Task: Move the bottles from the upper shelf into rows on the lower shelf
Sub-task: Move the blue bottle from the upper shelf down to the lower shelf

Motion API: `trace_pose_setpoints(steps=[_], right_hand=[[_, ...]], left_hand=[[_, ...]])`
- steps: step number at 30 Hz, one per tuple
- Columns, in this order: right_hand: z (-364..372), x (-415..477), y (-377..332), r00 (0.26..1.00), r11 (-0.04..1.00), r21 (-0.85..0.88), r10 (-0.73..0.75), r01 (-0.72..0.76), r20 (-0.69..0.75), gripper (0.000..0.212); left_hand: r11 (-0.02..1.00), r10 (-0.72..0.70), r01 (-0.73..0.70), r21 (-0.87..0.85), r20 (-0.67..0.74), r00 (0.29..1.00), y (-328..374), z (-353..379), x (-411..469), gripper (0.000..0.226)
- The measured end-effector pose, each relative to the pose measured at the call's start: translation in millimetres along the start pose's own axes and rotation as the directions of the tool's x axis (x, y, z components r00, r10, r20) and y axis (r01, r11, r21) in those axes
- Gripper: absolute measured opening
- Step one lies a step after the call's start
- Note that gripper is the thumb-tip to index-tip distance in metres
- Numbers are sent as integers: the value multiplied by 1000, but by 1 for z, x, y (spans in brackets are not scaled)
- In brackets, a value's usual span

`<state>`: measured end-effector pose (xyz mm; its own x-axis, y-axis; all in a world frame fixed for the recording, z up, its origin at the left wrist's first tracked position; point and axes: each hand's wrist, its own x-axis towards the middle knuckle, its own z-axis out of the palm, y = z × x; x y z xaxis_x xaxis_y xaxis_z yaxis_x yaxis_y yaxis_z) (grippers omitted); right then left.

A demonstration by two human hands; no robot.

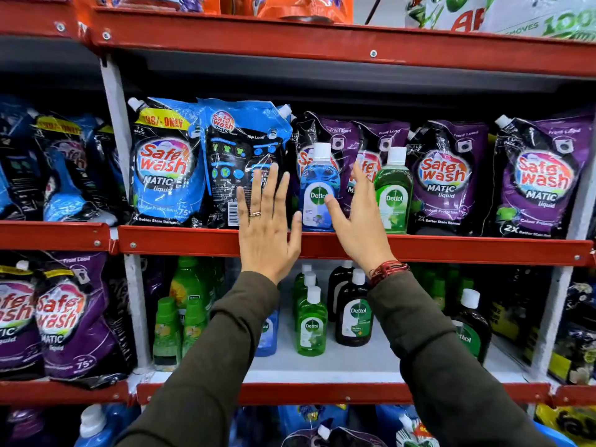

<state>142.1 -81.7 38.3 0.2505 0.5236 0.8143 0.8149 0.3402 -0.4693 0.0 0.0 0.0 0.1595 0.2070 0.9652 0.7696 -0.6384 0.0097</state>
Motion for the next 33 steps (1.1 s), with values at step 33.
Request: trace_pose_setpoints(steps=[33], right_hand=[[-19, 4, -16, 946, 820, 481, 217, -310, 239, 42]], left_hand=[[995, -40, 31, 94, 89, 995, -19, 9, -27, 66]])
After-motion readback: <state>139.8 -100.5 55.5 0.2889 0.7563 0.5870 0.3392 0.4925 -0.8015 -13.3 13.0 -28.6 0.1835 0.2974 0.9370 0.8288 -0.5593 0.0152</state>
